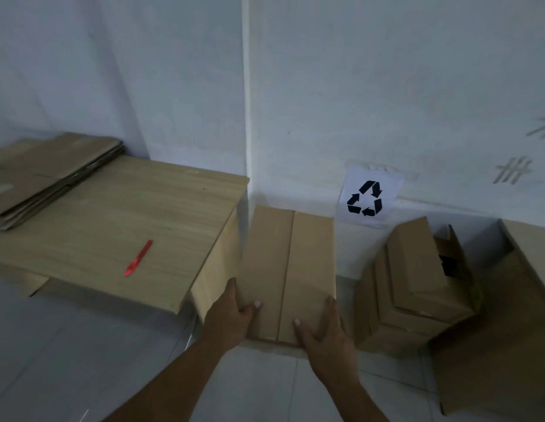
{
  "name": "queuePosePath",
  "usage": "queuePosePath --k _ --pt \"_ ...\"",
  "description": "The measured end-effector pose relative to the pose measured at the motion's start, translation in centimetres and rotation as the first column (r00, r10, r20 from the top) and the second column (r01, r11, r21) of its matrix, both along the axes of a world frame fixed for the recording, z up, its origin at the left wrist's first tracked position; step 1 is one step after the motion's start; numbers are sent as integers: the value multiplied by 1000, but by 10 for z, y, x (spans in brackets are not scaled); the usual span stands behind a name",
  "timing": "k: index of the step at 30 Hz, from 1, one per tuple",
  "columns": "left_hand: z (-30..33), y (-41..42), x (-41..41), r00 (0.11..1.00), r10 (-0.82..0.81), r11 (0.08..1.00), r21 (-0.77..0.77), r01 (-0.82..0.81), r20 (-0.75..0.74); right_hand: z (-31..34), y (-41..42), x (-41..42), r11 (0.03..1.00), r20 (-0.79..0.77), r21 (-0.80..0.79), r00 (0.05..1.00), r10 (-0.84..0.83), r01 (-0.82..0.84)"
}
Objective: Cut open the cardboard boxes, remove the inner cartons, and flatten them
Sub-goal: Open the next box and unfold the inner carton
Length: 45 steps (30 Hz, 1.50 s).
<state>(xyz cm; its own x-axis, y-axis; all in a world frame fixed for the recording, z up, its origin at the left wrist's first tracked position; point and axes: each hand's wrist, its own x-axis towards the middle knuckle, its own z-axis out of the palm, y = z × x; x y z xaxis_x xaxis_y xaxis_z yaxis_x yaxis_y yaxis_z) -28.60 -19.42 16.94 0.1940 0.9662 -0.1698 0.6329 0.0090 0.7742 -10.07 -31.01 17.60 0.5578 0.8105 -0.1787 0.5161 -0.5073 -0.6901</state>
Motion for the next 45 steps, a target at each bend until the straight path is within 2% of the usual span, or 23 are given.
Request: queuePosePath --k 10,20,27,38,45 --pt "19 4 -125 995 85 996 4 -85 53 19 15 -115 996 38 27 996 84 -85" --pt "34 70 -287 993 118 992 45 -119 19 24 87 -279 992 31 78 995 97 -99" --pt "39 124 -372 992 118 992 34 -119 42 22 144 -361 991 16 93 995 98 -99" --pt "38 262 -423 993 116 992 57 -115 -13 17 279 -412 987 -3 126 995 103 -102" --pt "47 351 -436 985 120 993 32 -117 -123 19 368 -432 990 -1 109 996 86 -85"
